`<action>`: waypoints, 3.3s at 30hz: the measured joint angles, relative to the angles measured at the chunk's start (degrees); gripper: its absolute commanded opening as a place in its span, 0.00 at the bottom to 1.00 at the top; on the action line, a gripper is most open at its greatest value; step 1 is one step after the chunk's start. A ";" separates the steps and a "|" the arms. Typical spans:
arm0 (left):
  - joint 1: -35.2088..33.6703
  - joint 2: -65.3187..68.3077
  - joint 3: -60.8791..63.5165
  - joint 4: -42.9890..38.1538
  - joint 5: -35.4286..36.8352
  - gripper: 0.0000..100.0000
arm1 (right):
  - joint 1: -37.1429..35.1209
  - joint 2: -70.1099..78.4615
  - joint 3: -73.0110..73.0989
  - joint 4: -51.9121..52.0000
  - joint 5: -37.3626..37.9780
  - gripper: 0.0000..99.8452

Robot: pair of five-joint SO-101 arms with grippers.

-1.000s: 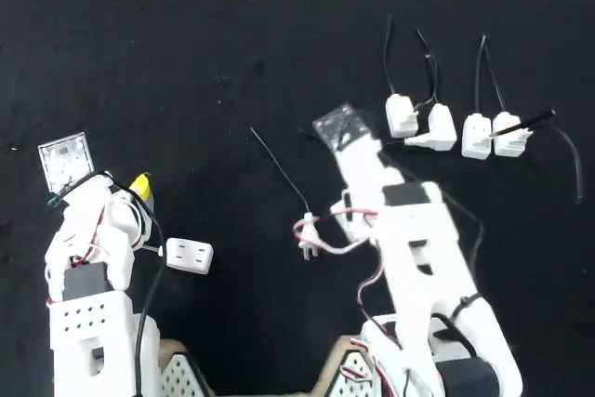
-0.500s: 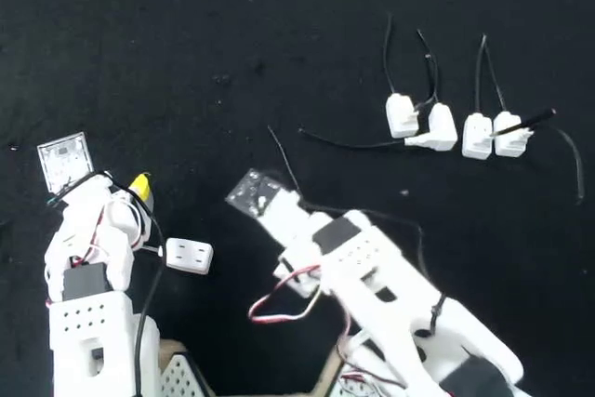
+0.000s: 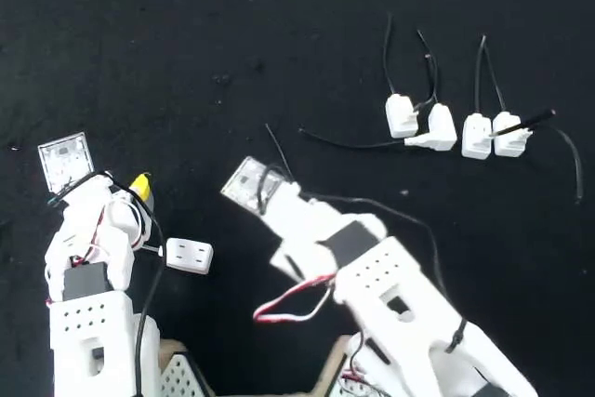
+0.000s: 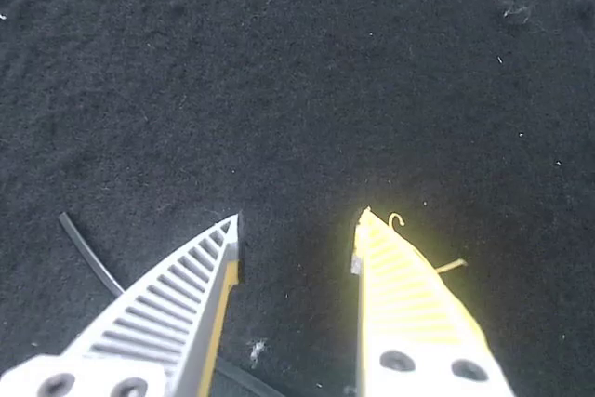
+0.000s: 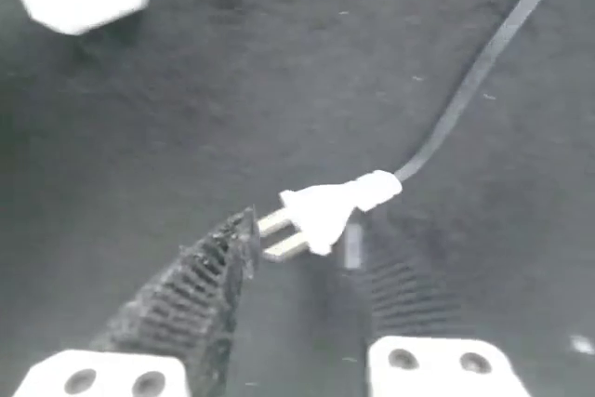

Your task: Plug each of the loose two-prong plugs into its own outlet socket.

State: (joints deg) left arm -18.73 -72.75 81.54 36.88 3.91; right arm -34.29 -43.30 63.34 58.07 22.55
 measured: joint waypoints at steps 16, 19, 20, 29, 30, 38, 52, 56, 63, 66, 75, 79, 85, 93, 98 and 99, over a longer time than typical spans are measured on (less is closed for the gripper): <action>0.00 0.00 0.00 0.00 0.00 0.20 | 11.43 0.00 6.15 -0.35 50.64 0.27; 0.00 0.00 0.00 0.00 0.00 0.20 | 10.20 0.00 7.47 -0.35 56.18 0.27; 0.00 0.00 0.00 0.00 0.00 0.20 | 10.11 0.00 7.47 -0.44 57.05 0.27; -0.35 0.00 0.00 0.00 0.00 0.20 | 9.41 0.00 11.60 -10.55 58.37 0.27; -0.35 0.00 0.00 0.00 0.00 0.20 | 9.41 0.00 12.75 -11.43 58.37 0.27; -0.35 0.00 0.00 0.00 0.00 0.20 | 9.41 0.00 16.79 -20.13 58.37 0.27; -0.35 0.00 0.00 0.00 0.00 0.20 | 5.71 -0.09 18.55 -22.95 58.37 0.01; -0.35 0.00 0.00 0.00 0.00 0.20 | 5.63 -1.23 18.46 -23.30 58.37 0.01; -0.35 0.00 0.00 0.00 0.00 0.20 | 5.63 -1.49 14.51 -23.12 45.10 0.01; -0.35 0.00 0.00 0.00 0.00 0.20 | 5.63 -1.49 11.34 -21.80 34.73 0.01; -0.35 0.00 0.00 0.00 0.00 0.20 | 5.63 -1.49 -6.07 12.92 25.32 0.01; -0.35 0.00 0.00 0.00 0.00 0.20 | 5.63 -1.49 -12.48 26.02 25.05 0.01; -0.35 0.00 0.00 0.00 0.00 0.20 | 5.63 -1.49 -12.04 27.96 25.05 0.01; -0.35 0.00 0.00 0.00 0.00 0.20 | 4.13 -1.49 7.56 3.34 24.44 0.04; -0.35 0.00 0.00 0.00 0.00 0.20 | -0.53 -1.49 11.52 -4.57 16.79 0.17; -0.35 0.00 0.00 0.00 0.00 0.20 | -1.41 -1.49 11.52 -4.84 15.91 0.18</action>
State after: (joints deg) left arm -19.08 -72.75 81.54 36.88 3.91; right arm -35.69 -44.79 74.86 53.23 38.46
